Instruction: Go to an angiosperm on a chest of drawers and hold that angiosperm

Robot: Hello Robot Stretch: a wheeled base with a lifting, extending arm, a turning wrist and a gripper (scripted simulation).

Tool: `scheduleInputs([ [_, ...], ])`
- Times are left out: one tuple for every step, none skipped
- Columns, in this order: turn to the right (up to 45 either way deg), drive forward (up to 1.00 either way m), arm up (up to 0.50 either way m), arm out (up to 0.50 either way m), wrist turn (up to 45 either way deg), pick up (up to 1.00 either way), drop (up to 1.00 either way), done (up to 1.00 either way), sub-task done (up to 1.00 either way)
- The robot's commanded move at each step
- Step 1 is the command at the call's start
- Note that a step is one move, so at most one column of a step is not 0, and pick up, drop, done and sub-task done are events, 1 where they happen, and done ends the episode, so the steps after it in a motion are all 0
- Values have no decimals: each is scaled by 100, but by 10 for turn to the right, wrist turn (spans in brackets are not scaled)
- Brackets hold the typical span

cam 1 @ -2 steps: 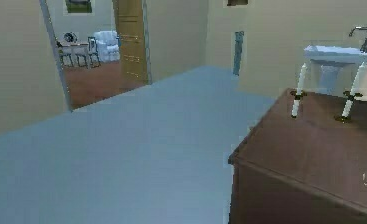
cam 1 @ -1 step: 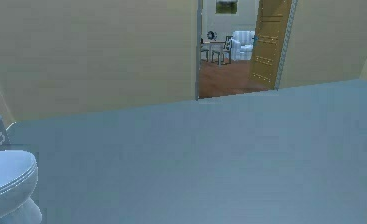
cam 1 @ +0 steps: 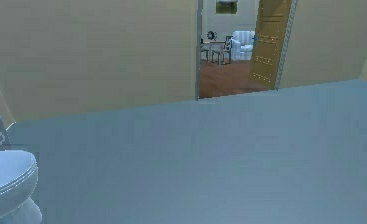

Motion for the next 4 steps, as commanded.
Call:
scheduleInputs([
  [0, 0, 38, 0, 0, 0, 0, 0, 0],
  [0, 0, 0, 44, 0, 0, 0, 0, 0],
  [0, 0, 0, 2, 0, 0, 0, 0, 0],
  [0, 0, 0, 0, 450, 0, 0, 0, 0],
])
